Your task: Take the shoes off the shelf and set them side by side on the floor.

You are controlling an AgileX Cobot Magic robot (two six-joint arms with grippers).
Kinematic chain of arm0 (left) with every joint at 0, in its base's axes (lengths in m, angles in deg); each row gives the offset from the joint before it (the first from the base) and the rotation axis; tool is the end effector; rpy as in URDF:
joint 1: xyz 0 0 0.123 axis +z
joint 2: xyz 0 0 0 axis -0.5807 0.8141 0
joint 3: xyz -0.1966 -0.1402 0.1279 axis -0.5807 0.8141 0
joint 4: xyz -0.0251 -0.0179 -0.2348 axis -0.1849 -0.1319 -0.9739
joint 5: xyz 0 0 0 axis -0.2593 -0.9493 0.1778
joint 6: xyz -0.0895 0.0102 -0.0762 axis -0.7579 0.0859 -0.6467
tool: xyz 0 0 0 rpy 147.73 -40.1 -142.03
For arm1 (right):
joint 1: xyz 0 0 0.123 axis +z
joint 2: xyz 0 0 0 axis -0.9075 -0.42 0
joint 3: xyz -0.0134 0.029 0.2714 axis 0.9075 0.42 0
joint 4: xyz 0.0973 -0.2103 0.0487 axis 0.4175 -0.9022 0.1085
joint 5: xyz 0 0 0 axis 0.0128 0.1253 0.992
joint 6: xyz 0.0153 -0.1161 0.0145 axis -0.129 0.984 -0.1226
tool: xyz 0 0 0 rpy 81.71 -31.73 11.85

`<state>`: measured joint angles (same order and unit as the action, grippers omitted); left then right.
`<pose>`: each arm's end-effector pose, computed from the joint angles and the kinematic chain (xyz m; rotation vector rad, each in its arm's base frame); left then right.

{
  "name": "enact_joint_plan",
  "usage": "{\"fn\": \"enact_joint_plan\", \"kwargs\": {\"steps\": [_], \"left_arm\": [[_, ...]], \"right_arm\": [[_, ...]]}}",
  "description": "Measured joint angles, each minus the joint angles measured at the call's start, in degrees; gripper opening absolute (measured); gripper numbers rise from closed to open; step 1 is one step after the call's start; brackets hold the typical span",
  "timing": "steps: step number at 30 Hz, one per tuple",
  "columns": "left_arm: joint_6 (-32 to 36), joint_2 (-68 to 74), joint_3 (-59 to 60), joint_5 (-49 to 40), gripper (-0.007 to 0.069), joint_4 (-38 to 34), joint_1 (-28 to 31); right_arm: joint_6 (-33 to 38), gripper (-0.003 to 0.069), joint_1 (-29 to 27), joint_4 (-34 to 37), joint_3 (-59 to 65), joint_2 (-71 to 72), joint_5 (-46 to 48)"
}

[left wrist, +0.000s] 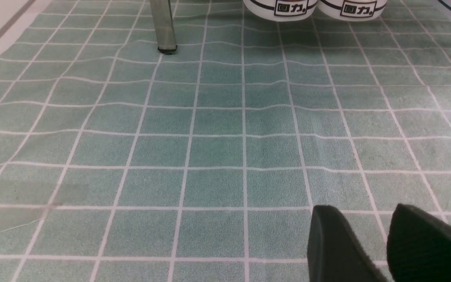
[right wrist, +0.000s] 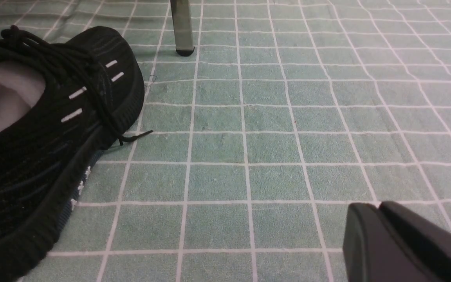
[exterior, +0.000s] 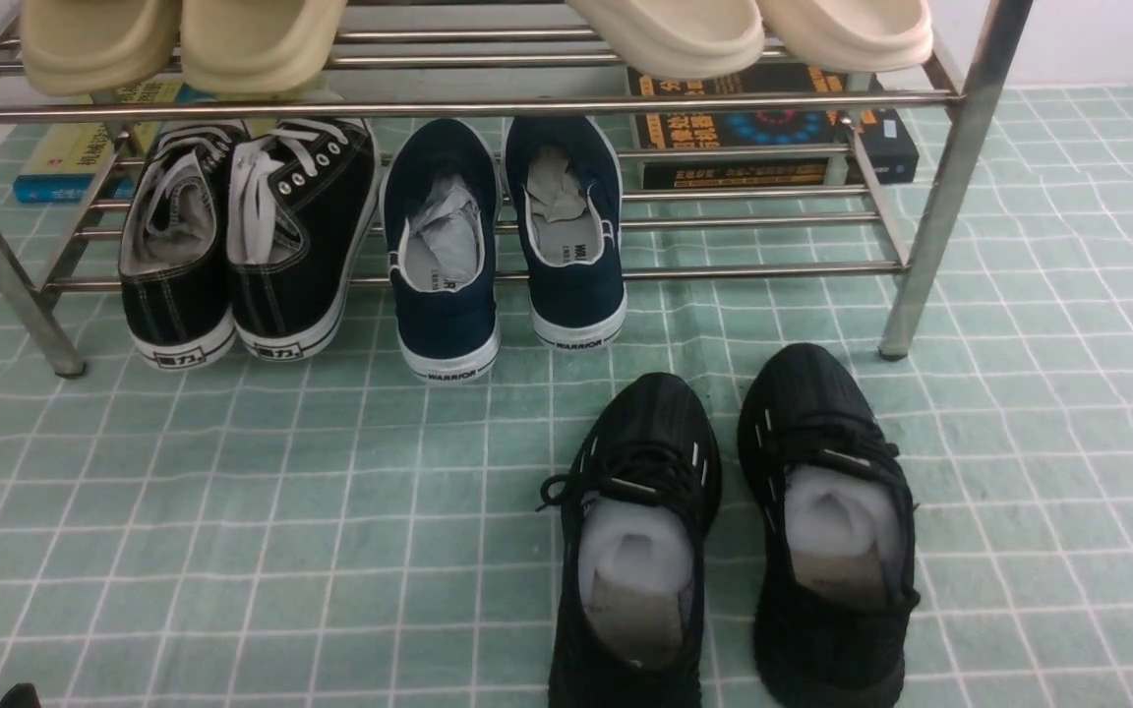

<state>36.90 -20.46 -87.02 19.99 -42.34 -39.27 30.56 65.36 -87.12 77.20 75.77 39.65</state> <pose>0.0757 0.0017 0.1668 0.0159 1.8508 0.0018 0.0744 -0.0003 0.1659 0.0391 1.8774 0.0256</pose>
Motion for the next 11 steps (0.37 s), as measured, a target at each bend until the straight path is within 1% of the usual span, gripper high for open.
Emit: {"fn": "enact_joint_plan", "kwargs": {"steps": [11], "left_arm": [[0.0,0.0,0.0,0.0,0.0242,0.0,0.0]], "right_arm": [[0.0,0.0071,0.0,-0.1,0.0,0.0,0.0]]}}
